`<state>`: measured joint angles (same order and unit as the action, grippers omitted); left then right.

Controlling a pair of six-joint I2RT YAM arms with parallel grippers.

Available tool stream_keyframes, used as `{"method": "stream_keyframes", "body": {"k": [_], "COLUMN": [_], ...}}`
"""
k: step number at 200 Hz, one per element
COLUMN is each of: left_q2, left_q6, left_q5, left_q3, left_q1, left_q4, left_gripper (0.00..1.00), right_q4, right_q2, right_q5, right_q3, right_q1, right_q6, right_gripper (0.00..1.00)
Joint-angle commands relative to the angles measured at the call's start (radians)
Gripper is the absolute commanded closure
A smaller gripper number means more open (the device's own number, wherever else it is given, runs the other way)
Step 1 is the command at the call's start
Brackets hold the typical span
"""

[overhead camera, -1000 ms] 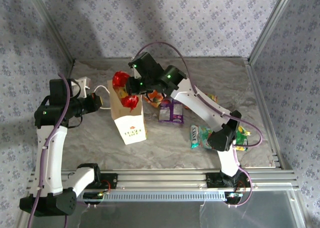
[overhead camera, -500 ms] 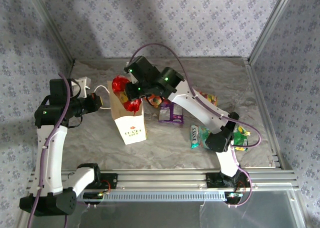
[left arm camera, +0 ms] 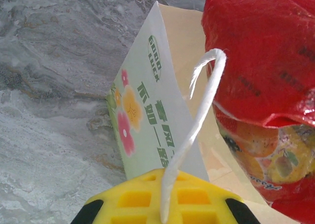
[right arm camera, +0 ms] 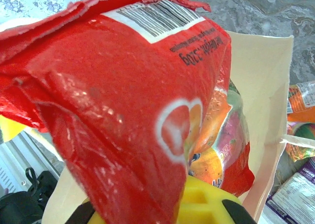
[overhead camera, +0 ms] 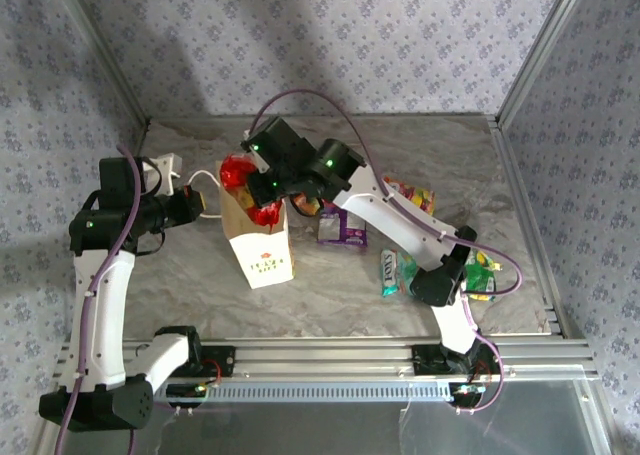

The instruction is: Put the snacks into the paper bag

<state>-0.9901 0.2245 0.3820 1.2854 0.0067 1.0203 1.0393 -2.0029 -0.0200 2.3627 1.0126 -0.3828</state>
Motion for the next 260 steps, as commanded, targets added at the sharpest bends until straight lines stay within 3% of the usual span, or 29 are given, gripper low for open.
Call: {"method": "stream_keyframes", "body": {"k": [1, 260], "left_q2": [0.000, -0.004], "left_q6": [-0.018, 0.001], "left_q5": [0.021, 0.027], "left_q3": [-0.003, 0.005], "left_q1": [0.006, 0.007], "left_q4": [0.003, -0.009], "left_gripper": [0.96, 0.98], "right_q4": [-0.079, 0.068], "right_q2": [0.056, -0.024], "right_q5": [-0.020, 0.035], "right_q3": [0.058, 0.046], "right_q1": [0.014, -0.047], "right_q6": [0.032, -0.053], "right_gripper": [0.99, 0.96]}}
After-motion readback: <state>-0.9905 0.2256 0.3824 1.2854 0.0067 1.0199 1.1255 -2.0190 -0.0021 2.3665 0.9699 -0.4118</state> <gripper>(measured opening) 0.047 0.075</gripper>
